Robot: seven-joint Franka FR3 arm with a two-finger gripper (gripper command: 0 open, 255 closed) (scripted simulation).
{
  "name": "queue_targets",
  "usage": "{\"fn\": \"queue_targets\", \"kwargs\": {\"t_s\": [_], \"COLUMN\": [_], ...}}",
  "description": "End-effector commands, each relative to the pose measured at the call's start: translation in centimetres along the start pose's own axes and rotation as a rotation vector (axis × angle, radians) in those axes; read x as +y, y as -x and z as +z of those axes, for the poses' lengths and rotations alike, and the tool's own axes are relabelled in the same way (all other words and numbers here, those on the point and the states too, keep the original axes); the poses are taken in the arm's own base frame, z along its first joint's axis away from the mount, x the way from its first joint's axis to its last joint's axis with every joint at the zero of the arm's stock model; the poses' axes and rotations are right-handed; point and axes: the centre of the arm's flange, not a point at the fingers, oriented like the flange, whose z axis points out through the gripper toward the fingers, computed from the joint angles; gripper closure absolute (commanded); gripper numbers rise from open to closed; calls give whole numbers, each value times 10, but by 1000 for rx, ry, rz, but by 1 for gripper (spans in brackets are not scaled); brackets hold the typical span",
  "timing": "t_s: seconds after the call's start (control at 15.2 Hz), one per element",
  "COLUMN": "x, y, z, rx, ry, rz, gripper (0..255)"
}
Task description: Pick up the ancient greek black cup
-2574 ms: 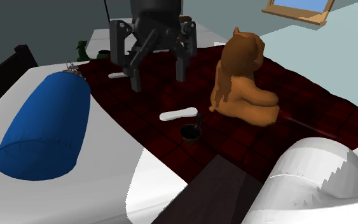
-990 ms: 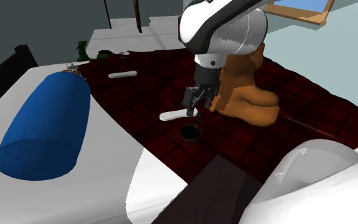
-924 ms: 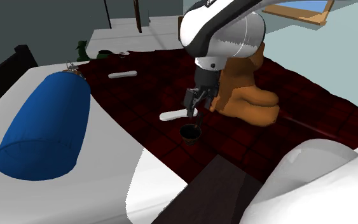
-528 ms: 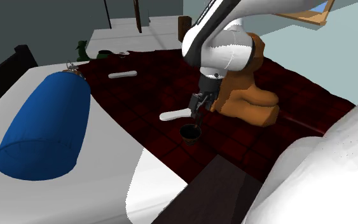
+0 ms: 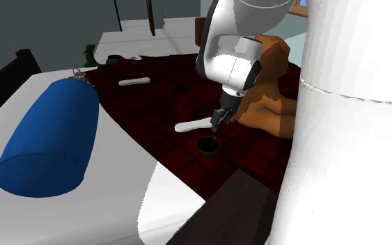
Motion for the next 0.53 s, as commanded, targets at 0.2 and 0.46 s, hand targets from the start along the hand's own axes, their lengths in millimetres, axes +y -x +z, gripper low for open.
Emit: {"fn": "queue_targets", "kwargs": {"t_s": [0.2, 0.46], "x": [8, 10], "y": [3, 5], "z": [25, 38], "rx": [6, 6], "ry": [-1, -1], "rz": [-3, -3], "gripper": [0, 0]}}
